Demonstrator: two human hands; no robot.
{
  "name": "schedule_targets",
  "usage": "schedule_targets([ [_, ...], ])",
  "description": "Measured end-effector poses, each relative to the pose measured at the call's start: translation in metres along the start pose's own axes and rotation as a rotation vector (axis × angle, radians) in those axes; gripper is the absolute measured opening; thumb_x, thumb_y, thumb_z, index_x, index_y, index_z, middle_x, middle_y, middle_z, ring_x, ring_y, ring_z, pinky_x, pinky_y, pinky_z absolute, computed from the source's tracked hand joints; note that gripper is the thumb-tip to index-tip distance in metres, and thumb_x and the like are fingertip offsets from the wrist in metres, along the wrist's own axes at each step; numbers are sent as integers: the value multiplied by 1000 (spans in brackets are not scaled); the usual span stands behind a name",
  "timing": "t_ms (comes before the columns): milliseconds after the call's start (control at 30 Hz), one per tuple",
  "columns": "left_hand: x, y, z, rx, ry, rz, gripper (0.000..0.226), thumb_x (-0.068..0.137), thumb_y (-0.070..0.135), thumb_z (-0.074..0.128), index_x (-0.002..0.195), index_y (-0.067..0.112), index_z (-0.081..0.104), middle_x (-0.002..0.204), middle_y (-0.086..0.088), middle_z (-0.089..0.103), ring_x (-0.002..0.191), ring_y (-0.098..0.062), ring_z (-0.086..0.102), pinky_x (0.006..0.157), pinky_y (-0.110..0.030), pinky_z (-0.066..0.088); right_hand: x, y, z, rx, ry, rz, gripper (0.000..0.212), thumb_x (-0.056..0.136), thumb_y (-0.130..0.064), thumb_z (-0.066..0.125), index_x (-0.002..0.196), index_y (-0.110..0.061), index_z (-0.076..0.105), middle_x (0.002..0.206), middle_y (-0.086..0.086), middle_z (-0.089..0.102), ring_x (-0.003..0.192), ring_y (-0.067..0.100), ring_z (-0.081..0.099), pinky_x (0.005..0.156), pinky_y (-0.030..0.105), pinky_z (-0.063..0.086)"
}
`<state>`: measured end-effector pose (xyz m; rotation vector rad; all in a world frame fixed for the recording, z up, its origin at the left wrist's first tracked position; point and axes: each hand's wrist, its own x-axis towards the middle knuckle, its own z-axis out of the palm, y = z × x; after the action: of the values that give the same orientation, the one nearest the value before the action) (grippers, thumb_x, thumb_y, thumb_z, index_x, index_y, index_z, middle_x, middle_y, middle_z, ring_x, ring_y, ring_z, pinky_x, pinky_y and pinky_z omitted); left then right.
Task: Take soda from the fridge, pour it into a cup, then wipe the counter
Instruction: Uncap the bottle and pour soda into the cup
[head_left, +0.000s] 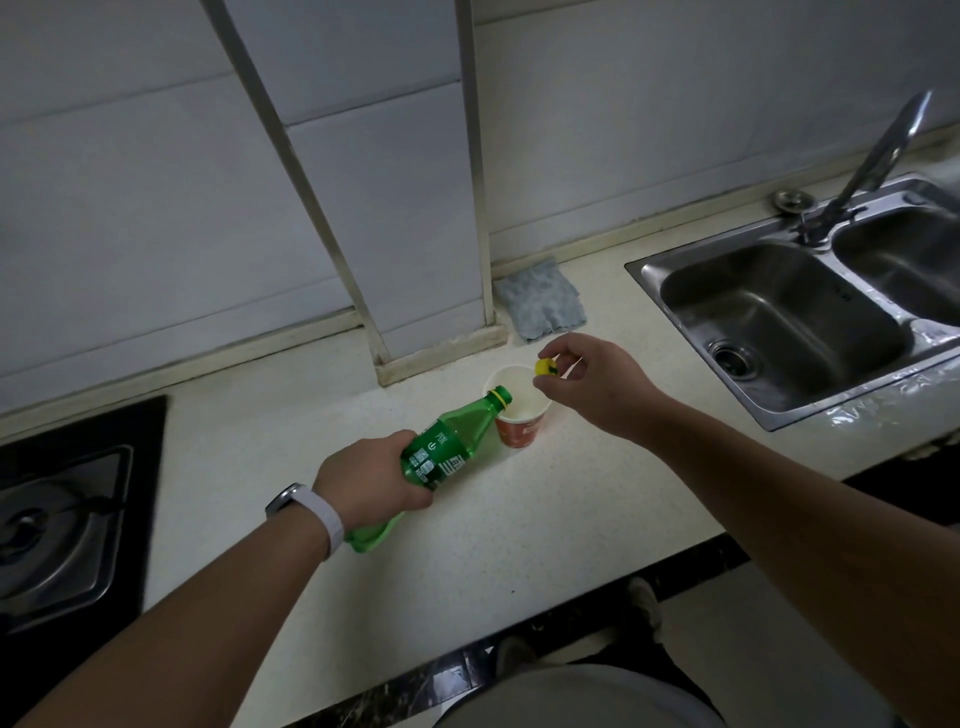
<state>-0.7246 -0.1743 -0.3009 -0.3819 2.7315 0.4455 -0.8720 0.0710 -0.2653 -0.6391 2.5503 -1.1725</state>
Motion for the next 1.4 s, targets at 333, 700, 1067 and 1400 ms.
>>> schedule_targets([
  [333, -3, 2, -8, 66, 21, 8, 51, 67, 56, 67, 114, 42, 52, 87, 15, 64, 74, -6, 59, 63, -24, 48, 0, -1, -3, -2, -4, -7, 25, 83, -33, 73, 104, -31, 59, 93, -10, 60, 80, 9, 59, 68, 24, 51],
  [700, -10, 2, -17, 85, 50, 2, 47, 70, 57, 66, 113, 43, 53, 83, 16, 63, 72, -5, 57, 59, -22, 43, -4, -3, -1, 27, -6, -4, 25, 84, -32, 72, 104, -30, 58, 92, -11, 60, 81, 8, 58, 66, 22, 47],
  [1067, -10, 2, -20, 92, 75, 22, 44, 73, 55, 66, 113, 42, 54, 85, 14, 64, 72, -4, 57, 57, -22, 41, -8, 1, 1, 24, -6, 21, 25, 84, -33, 71, 106, -29, 59, 92, -11, 60, 80, 9, 60, 69, 25, 51],
  [1400, -6, 2, -26, 119, 112, 39, 45, 72, 55, 66, 113, 42, 54, 84, 14, 64, 73, -5, 57, 62, -24, 49, -11, 1, -2, 18, 26, 34, 27, 85, -32, 71, 109, -27, 60, 93, -10, 59, 81, 9, 59, 71, 25, 52],
])
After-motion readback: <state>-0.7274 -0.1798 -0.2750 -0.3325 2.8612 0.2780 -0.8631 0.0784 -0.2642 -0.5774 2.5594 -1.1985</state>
